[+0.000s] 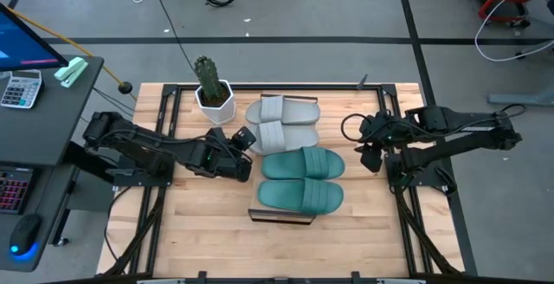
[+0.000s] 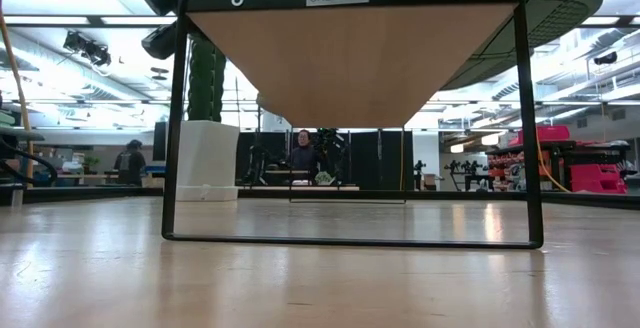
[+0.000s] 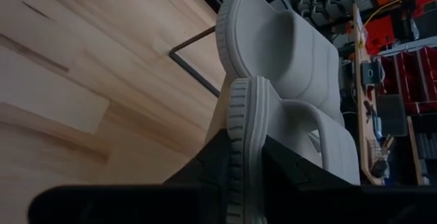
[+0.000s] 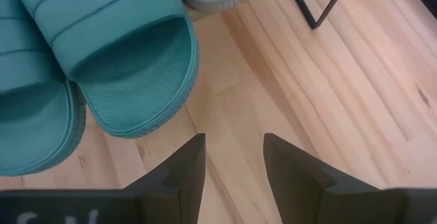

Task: Pick and place slides into the shelf
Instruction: Put the gray slipper on the shelf

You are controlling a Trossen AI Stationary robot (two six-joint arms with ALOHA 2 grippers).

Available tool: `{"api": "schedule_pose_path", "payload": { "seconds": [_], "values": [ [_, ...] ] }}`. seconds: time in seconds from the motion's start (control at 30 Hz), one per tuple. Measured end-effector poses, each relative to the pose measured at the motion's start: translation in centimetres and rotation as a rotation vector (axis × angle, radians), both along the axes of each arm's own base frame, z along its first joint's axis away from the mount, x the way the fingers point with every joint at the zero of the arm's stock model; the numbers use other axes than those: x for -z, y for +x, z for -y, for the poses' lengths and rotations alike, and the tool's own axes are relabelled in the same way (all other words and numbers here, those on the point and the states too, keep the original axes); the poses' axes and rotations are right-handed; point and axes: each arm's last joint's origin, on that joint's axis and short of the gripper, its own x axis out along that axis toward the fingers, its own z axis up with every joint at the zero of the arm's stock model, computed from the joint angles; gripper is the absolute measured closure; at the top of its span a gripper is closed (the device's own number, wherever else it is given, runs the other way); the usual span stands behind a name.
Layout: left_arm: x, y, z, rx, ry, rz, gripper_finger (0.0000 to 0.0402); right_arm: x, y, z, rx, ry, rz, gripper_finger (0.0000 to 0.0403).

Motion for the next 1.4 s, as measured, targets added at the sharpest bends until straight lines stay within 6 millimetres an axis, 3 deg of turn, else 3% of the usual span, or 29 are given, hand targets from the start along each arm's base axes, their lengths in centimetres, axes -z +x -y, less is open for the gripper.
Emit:
{"api": "schedule_pose_path", "payload": {
  "seconds": [0.43, 1.13, 1.4],
  "values": [
    [0.0, -0.1, 0.2, 0.007, 0.005, -0.003, 0.0326, 0.0, 0.0, -0.1, 0.011, 0.029, 0.002, 0.0247],
    [-0.1, 0.0, 0.3, 0.008, 0.003, 0.01, 0.0176, 0.0, 0.0, -0.1, -0.003, 0.044, 0.001, 0.0247],
    [-0.4, -0.4, 1.2, 0.031, 0.025, 0.027, 0.0134, 0.0, 0.0, -0.2, -0.02, 0.066, 0.0, 0.0247]
  ]
}}
